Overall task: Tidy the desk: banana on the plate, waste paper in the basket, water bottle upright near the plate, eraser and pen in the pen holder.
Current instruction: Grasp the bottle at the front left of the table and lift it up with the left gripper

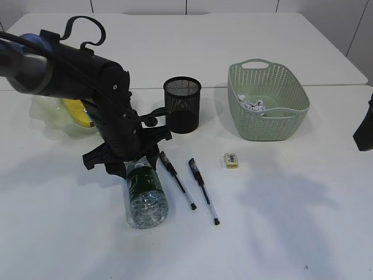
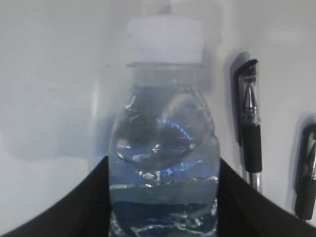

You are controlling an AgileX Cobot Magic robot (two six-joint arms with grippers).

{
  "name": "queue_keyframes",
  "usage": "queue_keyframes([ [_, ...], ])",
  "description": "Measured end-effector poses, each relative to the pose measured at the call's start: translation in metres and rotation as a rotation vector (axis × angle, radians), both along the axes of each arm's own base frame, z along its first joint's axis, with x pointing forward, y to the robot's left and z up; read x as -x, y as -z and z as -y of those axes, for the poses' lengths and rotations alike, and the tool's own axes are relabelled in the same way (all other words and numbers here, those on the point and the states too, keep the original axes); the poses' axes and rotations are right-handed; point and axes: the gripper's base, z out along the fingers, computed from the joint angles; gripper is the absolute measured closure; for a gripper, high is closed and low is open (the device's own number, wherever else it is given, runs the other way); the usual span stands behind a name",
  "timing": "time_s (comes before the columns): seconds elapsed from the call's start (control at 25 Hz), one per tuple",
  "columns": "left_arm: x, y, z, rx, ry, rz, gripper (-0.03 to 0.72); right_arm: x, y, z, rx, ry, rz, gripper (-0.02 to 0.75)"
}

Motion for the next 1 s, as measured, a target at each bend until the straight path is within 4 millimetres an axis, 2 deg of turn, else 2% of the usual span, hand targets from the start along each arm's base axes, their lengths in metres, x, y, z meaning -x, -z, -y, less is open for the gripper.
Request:
queue_keyframes([
  [0.28,-0.001,0.000,-0.003,-0.046,0.038,0.008,0.314,0.000,0.000,0.000,0.000,0.000,-0.003,0.202],
  [0.72,0.005,-0.006,-0.011,-0.218,0.540,0.036,0.315,0.000,0.000,0.000,0.000,0.000,-0.003,0.202],
  [0.92,0.023,-0.010,-0.025,-0.258,0.668,0.078,0.315,0.000,0.000,0.000,0.000,0.000,-0.003,0.202],
  [1.0,0.033,-0.008,-0.036,-0.255,0.676,0.092,0.315,0.000,0.000,0.000,-0.002,0.000,-0.004,0.202],
])
